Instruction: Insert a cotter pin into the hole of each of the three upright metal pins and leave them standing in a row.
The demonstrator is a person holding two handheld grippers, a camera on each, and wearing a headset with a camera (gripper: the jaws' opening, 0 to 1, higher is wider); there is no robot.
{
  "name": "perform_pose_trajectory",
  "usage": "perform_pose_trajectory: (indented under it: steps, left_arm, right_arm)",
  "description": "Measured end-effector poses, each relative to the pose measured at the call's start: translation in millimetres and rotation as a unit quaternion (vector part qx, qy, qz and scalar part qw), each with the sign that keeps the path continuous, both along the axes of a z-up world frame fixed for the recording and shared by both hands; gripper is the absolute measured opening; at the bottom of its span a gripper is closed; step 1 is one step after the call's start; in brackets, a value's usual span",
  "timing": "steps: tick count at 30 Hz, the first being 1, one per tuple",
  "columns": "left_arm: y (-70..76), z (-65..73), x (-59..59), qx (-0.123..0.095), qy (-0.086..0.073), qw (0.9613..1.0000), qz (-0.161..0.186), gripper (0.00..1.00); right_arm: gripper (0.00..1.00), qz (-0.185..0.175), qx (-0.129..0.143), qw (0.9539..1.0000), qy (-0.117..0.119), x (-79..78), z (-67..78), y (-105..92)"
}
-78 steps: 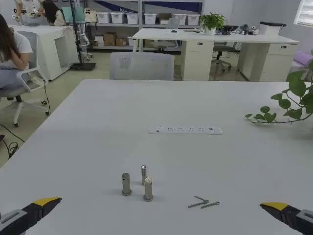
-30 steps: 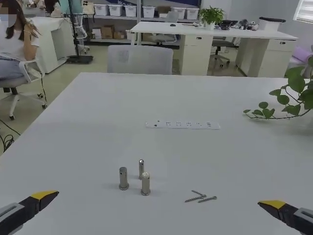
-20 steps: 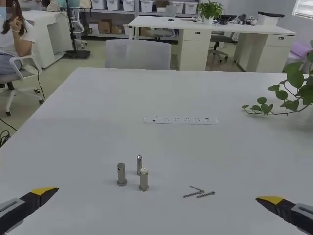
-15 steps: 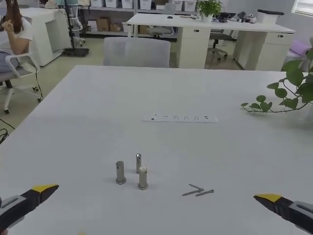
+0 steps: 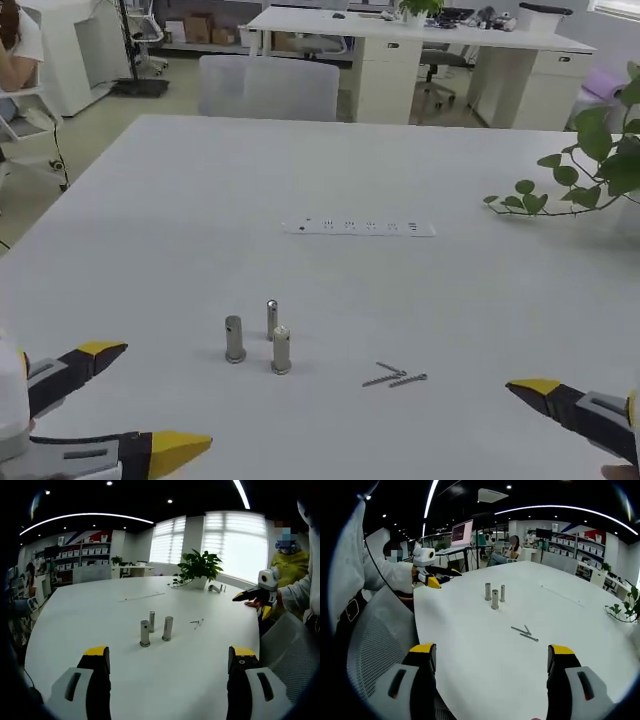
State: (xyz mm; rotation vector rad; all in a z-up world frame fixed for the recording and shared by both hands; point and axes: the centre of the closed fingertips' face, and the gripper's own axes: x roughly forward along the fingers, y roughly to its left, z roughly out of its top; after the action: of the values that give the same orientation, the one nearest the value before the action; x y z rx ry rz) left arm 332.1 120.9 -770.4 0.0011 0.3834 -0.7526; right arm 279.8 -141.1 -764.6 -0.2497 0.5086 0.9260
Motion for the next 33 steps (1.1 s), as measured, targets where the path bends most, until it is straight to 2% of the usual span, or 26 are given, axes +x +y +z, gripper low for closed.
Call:
perform_pose_trajectory:
  steps: [2, 3, 5, 7, 16, 19, 21, 27, 33]
  left_arm:
    - [0.3, -2.2, 5.9, 0.003, 0.001, 1.0, -0.004, 0.86]
    - [0.3, -3.2, 8.6, 0.003, 0.001, 1.0, -0.004, 0.83]
    - [0.0, -3.4, 16.6, -0.004, -0.006, 1.0, 0.001, 0.85]
    - [-0.7, -7.0, 21.6, -0.006, 0.002, 1.0, -0.001, 0.79]
    - [-6.8, -26.2, 49.3, 0.003, -0.005, 1.0, -0.005, 0.67]
    - [-9.2, -30.7, 55.2, 0.007, -0.007, 0.9999, -0.009, 0.65]
    - [-9.8, -34.6, 59.0, 0.016, -0.009, 0.9997, -0.013, 0.6]
    - [-13.7, -42.8, 73.5, 0.016, -0.009, 0.9998, -0.013, 0.54]
    - [-20.3, -51.8, 83.8, 0.022, -0.01, 0.9995, -0.02, 0.43]
  right_arm:
    - [0.94, -0.001, -0.001, 1.0, 0.001, 1.8, 0.4, -0.2]
    - [0.94, -0.001, -0.001, 1.0, 0.001, 2.3, 0.6, -0.2]
    - [0.94, -0.001, -0.002, 1.0, 0.001, 3.0, 0.6, -0.1]
    - [0.94, -0.001, -0.003, 1.0, 0.003, 3.6, -0.2, 0.1]
    - [0.94, -0.002, -0.008, 0.9999, 0.01, 6.9, -2.1, 3.0]
    - [0.94, -0.003, -0.008, 0.9999, 0.012, 8.5, -2.7, 4.3]
    - [0.94, -0.002, -0.009, 0.9998, 0.015, 9.4, -4.3, 5.8]
    - [0.94, 0.001, -0.011, 0.9997, 0.023, 12.2, -8.2, 9.0]
    - [0.94, 0.0, -0.014, 0.9996, 0.025, 15.7, -8.9, 8.0]
